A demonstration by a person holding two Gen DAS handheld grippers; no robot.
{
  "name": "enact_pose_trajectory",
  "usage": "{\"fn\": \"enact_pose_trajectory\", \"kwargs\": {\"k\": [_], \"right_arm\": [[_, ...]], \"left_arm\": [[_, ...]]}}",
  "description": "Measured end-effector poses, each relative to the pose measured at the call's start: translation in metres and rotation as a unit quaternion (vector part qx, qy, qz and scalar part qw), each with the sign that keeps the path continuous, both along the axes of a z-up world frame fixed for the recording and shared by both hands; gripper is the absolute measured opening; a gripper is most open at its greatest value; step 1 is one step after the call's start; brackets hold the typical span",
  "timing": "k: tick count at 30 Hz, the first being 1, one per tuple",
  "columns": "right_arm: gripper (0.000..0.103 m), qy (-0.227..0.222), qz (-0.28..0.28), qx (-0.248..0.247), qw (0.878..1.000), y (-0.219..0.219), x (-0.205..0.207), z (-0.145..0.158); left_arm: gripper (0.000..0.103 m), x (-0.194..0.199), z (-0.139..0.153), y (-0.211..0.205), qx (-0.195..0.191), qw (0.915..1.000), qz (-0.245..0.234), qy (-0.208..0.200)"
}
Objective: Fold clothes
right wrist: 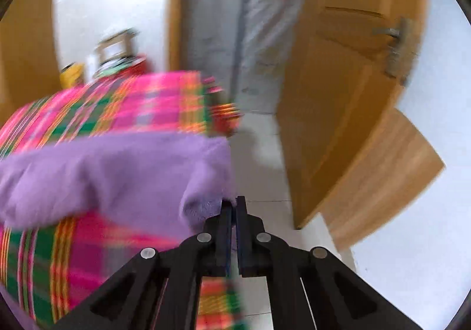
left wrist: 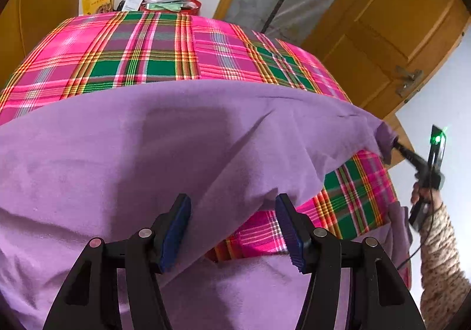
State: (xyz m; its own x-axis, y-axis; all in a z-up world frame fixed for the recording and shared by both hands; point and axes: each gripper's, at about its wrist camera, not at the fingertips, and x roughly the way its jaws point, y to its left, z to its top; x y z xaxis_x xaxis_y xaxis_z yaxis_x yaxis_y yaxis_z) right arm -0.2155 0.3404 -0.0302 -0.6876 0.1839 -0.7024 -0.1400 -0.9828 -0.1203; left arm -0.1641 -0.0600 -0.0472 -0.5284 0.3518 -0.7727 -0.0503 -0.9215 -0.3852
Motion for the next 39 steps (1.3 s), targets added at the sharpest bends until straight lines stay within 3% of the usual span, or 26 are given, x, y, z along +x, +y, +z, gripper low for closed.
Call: {"fn": "enact_pose_trajectory", "kwargs": {"k": [3, 7, 8, 11, 14, 19, 22, 25, 28, 32, 39], "right_arm": [[0.002, 0.009, -0.064, 0.019, 0.998, 0.027, -0.02, 0.009], [0.004, -0.004, -0.119, -0.005, 0.993, 0.06, -0.049, 0.008], [0.012, -0.018, -0.125, -0.002, 0.992, 0.064, -0.057, 0.004], [0.012, -0.049, -0.15, 0.009, 0.988, 0.069, -0.068, -0.007], [0.013, -0.043, -0.136, -0.036, 0.989, 0.066, -0.064, -0.011], [0.014, -0.023, -0.047, -0.086, 0.995, 0.037, -0.037, 0.001], [0.014, -0.028, 0.041, -0.084, 0.995, 0.001, -0.026, 0.008], [0.024, -0.043, 0.134, -0.04, 0.989, -0.048, -0.013, 0.009], [0.025, -0.063, 0.207, 0.028, 0.976, -0.085, 0.002, 0.0], [0.028, -0.087, 0.238, 0.071, 0.965, -0.106, 0.009, -0.018], [0.029, -0.07, 0.25, 0.143, 0.955, -0.136, -0.002, -0.029]], "left_arm": [[0.062, 0.001, -0.001, 0.001, 0.001, 1.0, 0.0, 0.002], [0.062, 0.0, -0.002, -0.001, 0.005, 1.0, 0.0, 0.0], [0.062, 0.0, -0.002, -0.002, 0.006, 1.0, 0.0, 0.0], [0.062, 0.001, -0.001, -0.001, 0.003, 1.0, -0.004, 0.002], [0.062, 0.003, 0.001, -0.001, 0.004, 1.0, -0.005, 0.006], [0.062, 0.007, 0.005, 0.001, 0.003, 0.9999, -0.005, 0.01], [0.062, 0.012, 0.01, 0.004, 0.004, 0.9998, -0.008, 0.017], [0.062, 0.015, 0.012, 0.006, 0.004, 0.9997, -0.012, 0.021], [0.062, 0.017, 0.013, 0.005, 0.007, 0.9997, -0.014, 0.021], [0.062, 0.019, 0.013, 0.002, 0.014, 0.9996, -0.012, 0.021], [0.062, 0.017, 0.008, -0.001, 0.022, 0.9996, -0.003, 0.018]]}}
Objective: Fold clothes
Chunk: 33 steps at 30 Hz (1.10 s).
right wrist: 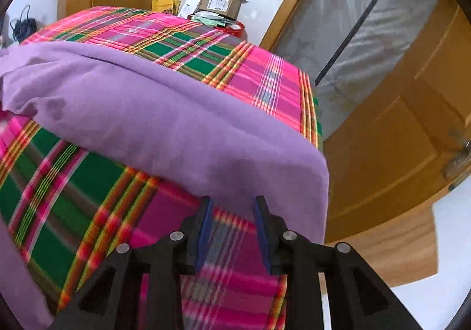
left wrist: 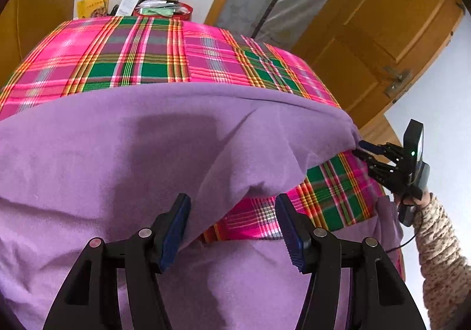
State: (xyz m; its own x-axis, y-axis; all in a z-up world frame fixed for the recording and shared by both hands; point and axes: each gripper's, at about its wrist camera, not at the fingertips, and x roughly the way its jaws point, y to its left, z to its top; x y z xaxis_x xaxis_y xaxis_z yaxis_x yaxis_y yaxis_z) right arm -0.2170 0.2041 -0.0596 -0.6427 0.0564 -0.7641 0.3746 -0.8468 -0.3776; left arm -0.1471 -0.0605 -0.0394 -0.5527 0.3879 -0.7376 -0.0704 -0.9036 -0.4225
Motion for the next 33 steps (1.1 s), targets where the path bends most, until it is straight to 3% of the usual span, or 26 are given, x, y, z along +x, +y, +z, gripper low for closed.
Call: {"fn": "enact_pose_trajectory", "kwargs": {"k": [4, 6, 7, 16, 17, 19, 20, 21, 25, 27, 33], "right_arm": [[0.027, 0.023, 0.017, 0.032, 0.999, -0.015, -0.001, -0.006], [0.005, 0.01, 0.015, 0.005, 1.0, -0.006, 0.0, -0.004], [0.0, 0.009, 0.009, 0.004, 1.0, -0.003, 0.0, -0.004], [0.0, 0.02, -0.004, -0.037, 0.999, 0.026, 0.024, 0.027], [0.001, 0.015, 0.006, -0.047, 0.999, 0.024, 0.026, 0.029], [0.012, 0.008, 0.031, -0.043, 0.999, 0.011, 0.028, 0.026], [0.023, 0.007, 0.043, -0.032, 0.999, 0.002, 0.029, 0.023], [0.029, 0.005, 0.055, -0.021, 0.998, -0.007, 0.03, 0.019], [0.03, -0.001, 0.087, 0.018, 0.996, -0.034, 0.024, 0.001], [0.035, 0.013, 0.09, 0.036, 0.995, -0.04, 0.021, -0.001], [0.036, 0.038, 0.086, 0.071, 0.993, -0.043, 0.011, -0.006]], "left_arm": [[0.062, -0.001, -0.002, 0.0, -0.001, 1.0, 0.003, -0.003], [0.062, 0.0, -0.001, 0.001, -0.003, 1.0, 0.004, -0.003], [0.062, 0.001, 0.0, 0.001, -0.003, 1.0, 0.004, -0.004], [0.062, 0.004, 0.006, -0.001, -0.001, 0.9999, 0.008, -0.009], [0.062, 0.004, 0.006, -0.001, -0.001, 0.9999, 0.009, -0.008], [0.062, 0.005, 0.007, 0.0, -0.001, 0.9999, 0.011, -0.008], [0.062, 0.005, 0.007, 0.001, -0.001, 0.9999, 0.011, -0.007], [0.062, 0.006, 0.007, 0.001, 0.0, 0.9999, 0.01, -0.007], [0.062, 0.006, 0.007, -0.001, 0.003, 0.9999, 0.009, -0.009], [0.062, 0.005, 0.007, -0.002, 0.004, 0.9999, 0.01, -0.009], [0.063, 0.003, 0.004, -0.003, 0.01, 0.9998, 0.011, -0.009]]}}
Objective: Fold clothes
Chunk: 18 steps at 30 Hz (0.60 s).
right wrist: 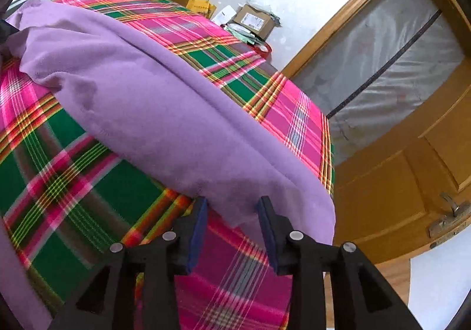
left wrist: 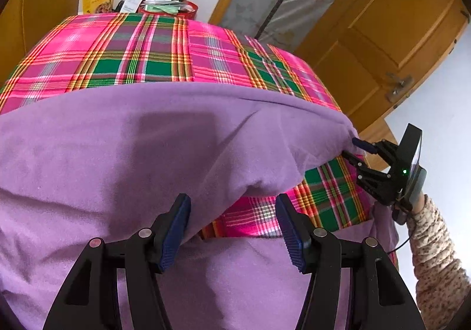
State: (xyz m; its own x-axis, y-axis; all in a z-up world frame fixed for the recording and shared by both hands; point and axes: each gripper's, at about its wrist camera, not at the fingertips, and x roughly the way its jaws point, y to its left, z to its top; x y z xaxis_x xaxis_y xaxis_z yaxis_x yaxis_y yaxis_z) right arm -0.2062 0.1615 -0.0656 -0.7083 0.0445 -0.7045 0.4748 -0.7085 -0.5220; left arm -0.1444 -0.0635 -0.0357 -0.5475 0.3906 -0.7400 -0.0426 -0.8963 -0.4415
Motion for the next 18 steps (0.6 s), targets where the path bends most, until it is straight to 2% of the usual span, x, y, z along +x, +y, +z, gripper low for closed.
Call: {"fn": "enact_pose_trajectory", "kwargs": {"k": [2, 3, 4, 6, 11, 14, 18], "right_arm": [[0.032, -0.003, 0.002, -0.003, 1.0, -0.001, -0.001, 0.0], [0.018, -0.007, 0.0, -0.005, 1.0, 0.0, -0.002, -0.001], [0.011, -0.011, -0.002, -0.006, 1.0, 0.0, -0.002, -0.001], [0.006, -0.012, -0.009, -0.007, 1.0, 0.003, -0.001, 0.0], [0.005, 0.004, -0.024, -0.016, 1.0, 0.017, 0.006, 0.021], [0.005, -0.009, -0.033, -0.028, 0.999, 0.026, 0.0, 0.026], [0.006, -0.04, -0.032, -0.001, 0.999, 0.02, -0.005, 0.01]], "left_arm": [[0.063, -0.001, -0.002, -0.002, 0.004, 1.0, 0.002, -0.002], [0.063, -0.001, -0.002, -0.002, 0.005, 1.0, 0.002, -0.003], [0.063, 0.0, -0.002, -0.002, 0.005, 1.0, 0.001, -0.002], [0.064, 0.001, 0.0, -0.002, 0.004, 1.0, -0.001, -0.002], [0.068, 0.003, 0.0, -0.008, 0.013, 0.9998, -0.009, -0.01], [0.069, 0.005, -0.003, -0.012, 0.018, 0.9996, -0.007, -0.019], [0.069, 0.009, -0.005, -0.016, 0.017, 0.9995, -0.001, -0.026]]}}
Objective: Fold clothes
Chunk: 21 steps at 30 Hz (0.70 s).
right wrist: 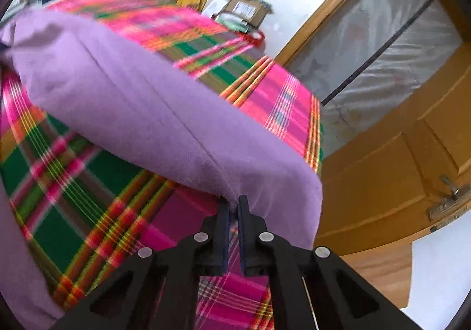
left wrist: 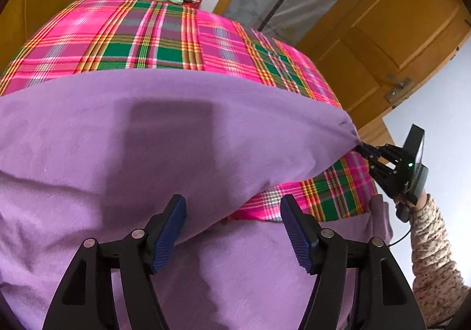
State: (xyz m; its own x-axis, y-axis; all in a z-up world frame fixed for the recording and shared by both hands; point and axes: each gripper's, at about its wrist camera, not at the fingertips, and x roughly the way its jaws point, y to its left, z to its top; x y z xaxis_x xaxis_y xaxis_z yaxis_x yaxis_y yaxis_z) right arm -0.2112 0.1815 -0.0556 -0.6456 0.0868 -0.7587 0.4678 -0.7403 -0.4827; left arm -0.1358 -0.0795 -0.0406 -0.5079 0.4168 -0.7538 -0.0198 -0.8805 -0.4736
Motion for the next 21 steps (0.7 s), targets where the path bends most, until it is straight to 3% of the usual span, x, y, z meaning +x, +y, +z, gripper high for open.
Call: {"fn": "enact_pose_trajectory", "kwargs": {"k": [2, 5, 10, 14, 21], "right_arm": [[0.007, -0.011, -0.006, -0.002, 1.0, 0.001, -0.002, -0.004], [0.011, -0.01, -0.02, -0.05, 0.999, 0.01, 0.007, 0.011], [0.021, 0.003, -0.054, -0.13, 0.99, 0.04, 0.051, 0.046], [0.022, 0.0, -0.079, -0.178, 0.981, 0.061, 0.101, 0.06], [0.022, 0.002, -0.126, -0.171, 0.977, 0.088, 0.172, 0.059]], "left_arm": [[0.069, 0.004, 0.002, -0.001, -0.001, 1.0, 0.0, 0.002], [0.069, 0.012, 0.008, 0.0, -0.003, 0.9999, -0.005, 0.01], [0.069, 0.03, 0.011, 0.005, 0.004, 0.9998, -0.014, 0.014], [0.069, 0.048, 0.014, 0.012, 0.006, 0.9996, -0.026, 0.011], [0.069, 0.085, 0.027, 0.02, 0.012, 0.9991, -0.036, 0.017]]}}
